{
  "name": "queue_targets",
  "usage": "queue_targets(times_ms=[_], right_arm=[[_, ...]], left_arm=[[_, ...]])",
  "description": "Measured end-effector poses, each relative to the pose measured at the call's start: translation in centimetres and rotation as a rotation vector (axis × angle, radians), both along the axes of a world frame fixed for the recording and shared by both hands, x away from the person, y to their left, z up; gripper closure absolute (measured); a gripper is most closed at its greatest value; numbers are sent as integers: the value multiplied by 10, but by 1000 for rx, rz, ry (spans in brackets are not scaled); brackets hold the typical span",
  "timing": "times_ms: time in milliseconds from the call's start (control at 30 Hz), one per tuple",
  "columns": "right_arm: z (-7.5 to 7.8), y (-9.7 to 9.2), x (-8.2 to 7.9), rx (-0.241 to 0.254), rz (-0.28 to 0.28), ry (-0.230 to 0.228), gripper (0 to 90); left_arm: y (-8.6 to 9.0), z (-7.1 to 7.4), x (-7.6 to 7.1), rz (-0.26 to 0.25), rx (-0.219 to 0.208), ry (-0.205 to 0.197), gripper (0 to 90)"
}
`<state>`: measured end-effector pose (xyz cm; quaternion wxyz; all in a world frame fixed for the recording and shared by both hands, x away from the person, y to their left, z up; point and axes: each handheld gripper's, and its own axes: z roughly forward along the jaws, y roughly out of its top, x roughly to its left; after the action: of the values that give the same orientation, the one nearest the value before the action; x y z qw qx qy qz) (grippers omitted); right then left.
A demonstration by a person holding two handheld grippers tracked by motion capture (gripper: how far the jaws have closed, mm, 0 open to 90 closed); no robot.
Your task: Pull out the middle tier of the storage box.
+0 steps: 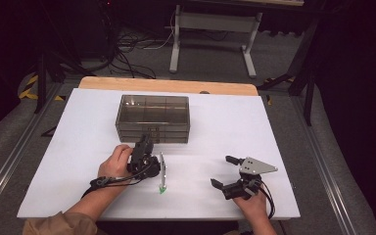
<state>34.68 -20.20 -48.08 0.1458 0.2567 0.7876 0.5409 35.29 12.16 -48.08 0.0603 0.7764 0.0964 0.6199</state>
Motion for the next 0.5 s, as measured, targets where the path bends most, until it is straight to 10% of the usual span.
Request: queue_targets(times_ms=[500], right_arm=[[0, 0, 0, 0, 1, -1, 5]], left_arm=[[-4, -10, 7, 21, 21, -8, 622]])
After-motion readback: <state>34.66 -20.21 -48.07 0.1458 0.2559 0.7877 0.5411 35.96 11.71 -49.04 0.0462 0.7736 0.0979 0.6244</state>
